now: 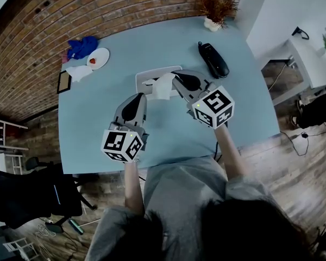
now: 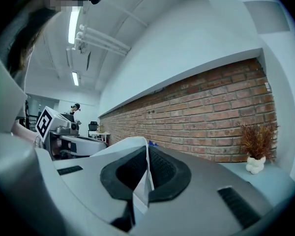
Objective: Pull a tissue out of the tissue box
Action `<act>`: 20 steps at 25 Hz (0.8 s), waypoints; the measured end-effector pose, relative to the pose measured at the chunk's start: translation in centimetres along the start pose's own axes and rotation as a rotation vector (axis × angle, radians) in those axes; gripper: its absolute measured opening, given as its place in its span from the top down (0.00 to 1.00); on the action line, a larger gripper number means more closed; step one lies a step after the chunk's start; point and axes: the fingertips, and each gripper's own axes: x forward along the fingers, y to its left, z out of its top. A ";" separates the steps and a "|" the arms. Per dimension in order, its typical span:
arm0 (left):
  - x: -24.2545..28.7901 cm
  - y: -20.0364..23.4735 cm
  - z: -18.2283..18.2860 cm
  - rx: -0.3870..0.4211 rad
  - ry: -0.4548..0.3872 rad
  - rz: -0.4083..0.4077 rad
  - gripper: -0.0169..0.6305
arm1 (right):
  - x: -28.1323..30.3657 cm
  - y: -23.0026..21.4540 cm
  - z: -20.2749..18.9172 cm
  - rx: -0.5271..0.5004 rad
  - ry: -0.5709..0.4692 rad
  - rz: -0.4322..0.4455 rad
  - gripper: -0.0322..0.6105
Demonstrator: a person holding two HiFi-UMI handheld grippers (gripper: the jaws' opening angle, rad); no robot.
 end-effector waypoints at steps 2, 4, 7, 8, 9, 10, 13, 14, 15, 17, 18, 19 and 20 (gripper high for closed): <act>-0.2 -0.2 0.1 0.004 -0.003 0.001 0.97 | -0.3 0.5 0.0 -0.005 -0.008 -0.001 0.95; -0.4 -0.4 0.2 0.008 -0.005 0.004 0.97 | -0.6 0.9 0.0 -0.005 -0.019 -0.003 0.95; -0.5 -0.5 0.3 0.013 -0.007 0.010 0.97 | -0.9 1.2 0.1 0.008 -0.041 -0.002 0.95; -0.5 -0.5 0.4 0.015 -0.007 0.012 0.97 | -1.0 1.2 0.1 0.011 -0.047 -0.002 0.95; -0.5 -0.5 0.4 0.017 -0.006 0.013 0.97 | -1.0 1.2 0.1 0.015 -0.052 -0.001 0.95; -0.6 -0.5 0.4 0.017 -0.006 0.015 0.97 | -1.1 1.2 0.1 0.019 -0.056 -0.001 0.95; -0.6 -0.4 0.4 0.020 0.000 0.021 0.97 | -1.2 1.2 0.3 0.021 -0.064 0.002 0.95; -0.6 -0.5 0.4 0.021 0.001 0.023 0.97 | -1.2 1.1 0.4 0.020 -0.065 0.003 0.95; -0.5 -0.5 0.4 0.023 0.001 0.023 0.97 | -1.3 1.1 0.5 0.019 -0.067 0.004 0.95; -0.4 -0.7 0.5 0.028 0.001 0.023 0.97 | -1.4 1.1 0.6 0.014 -0.068 0.005 0.95; -0.4 -0.7 0.5 0.031 0.001 0.024 0.97 | -1.4 1.0 0.6 0.011 -0.068 0.006 0.95; -0.3 -0.7 0.4 0.034 0.002 0.026 0.97 | -1.4 1.0 0.6 0.009 -0.068 0.006 0.95; -0.3 -0.7 0.4 0.035 0.003 0.028 0.97 | -1.5 1.0 0.6 0.008 -0.068 0.007 0.95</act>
